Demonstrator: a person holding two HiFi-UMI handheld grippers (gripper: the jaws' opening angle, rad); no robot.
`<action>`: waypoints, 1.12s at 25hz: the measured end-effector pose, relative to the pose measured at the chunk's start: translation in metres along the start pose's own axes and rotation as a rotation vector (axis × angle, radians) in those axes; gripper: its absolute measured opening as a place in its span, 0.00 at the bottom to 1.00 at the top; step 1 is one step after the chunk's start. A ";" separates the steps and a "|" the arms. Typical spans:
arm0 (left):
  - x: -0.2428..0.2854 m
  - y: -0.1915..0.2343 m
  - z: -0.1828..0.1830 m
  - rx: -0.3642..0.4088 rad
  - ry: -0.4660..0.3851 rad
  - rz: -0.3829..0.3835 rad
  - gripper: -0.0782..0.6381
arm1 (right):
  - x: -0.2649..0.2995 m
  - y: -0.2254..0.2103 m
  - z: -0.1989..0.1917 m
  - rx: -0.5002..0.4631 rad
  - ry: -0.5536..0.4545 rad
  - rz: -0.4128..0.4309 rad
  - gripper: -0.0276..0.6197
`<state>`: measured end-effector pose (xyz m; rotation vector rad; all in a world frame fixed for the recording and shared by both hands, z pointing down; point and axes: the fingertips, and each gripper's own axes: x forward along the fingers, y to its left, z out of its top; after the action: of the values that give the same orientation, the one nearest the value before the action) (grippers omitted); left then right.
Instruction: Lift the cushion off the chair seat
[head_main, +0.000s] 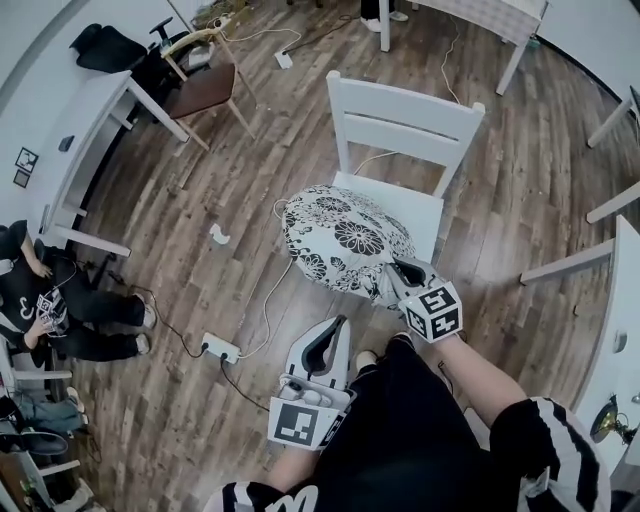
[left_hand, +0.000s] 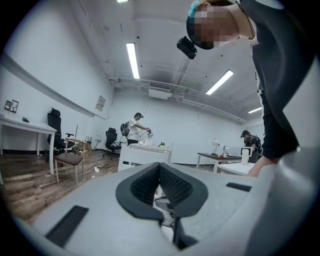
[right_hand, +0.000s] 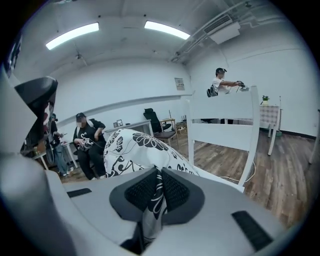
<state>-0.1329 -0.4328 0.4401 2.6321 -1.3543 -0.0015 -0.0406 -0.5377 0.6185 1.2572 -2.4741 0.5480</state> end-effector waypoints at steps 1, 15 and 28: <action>-0.002 -0.001 0.002 0.003 0.001 -0.004 0.11 | -0.007 0.003 0.008 0.016 -0.016 -0.002 0.10; -0.011 -0.019 0.046 0.058 -0.072 -0.045 0.11 | -0.104 0.034 0.104 0.061 -0.239 -0.019 0.10; -0.021 -0.025 0.071 0.099 -0.124 -0.083 0.11 | -0.145 0.068 0.149 0.060 -0.381 -0.015 0.10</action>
<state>-0.1308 -0.4126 0.3642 2.8116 -1.3132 -0.1136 -0.0298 -0.4691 0.4116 1.5235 -2.7673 0.4117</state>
